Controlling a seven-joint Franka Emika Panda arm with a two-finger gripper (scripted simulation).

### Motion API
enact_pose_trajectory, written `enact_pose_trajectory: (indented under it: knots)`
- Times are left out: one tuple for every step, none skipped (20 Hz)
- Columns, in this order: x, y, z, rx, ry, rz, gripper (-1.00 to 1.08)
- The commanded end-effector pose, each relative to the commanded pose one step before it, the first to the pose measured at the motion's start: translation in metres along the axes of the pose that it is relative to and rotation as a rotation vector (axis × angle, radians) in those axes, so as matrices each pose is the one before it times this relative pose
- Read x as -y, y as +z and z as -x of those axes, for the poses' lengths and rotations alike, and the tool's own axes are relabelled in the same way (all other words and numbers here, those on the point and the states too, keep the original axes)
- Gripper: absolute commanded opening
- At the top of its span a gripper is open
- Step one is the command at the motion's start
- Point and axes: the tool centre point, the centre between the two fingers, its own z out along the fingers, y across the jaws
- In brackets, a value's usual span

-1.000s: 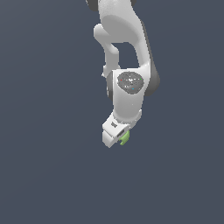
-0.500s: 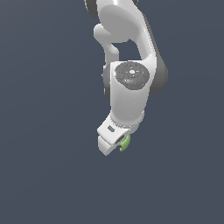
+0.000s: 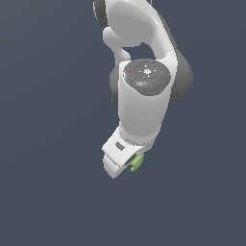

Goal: Pick up the object and move it to a goal position.

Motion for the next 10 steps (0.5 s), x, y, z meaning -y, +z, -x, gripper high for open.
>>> enact_pose_trajectory:
  knots:
    - [-0.00343, -0.00425, -0.00249, 0.00028, -0.00006, -0.00016, -1.0]
    - [-0.001, -0.0012, -0.00073, 0.0, 0.0, 0.0, -1.0]
    - [-0.00087, -0.00104, -0.00064, 0.0, 0.0, 0.0, -1.0]
    - [-0.00074, -0.00088, -0.00054, 0.0, 0.0, 0.0, -1.0]
    - [-0.00062, -0.00073, -0.00046, 0.0, 0.0, 0.0, -1.0]
    - [-0.0005, -0.00059, -0.00037, 0.0, 0.0, 0.0, -1.0]
    - [-0.00039, -0.00045, -0.00029, 0.0, 0.0, 0.0, -1.0]
    - [-0.00028, -0.00032, -0.0002, 0.0, 0.0, 0.0, -1.0]
    - [-0.00017, -0.00019, -0.00012, 0.0, 0.0, 0.0, -1.0]
    - [-0.00006, -0.00006, -0.00004, 0.0, 0.0, 0.0, -1.0]
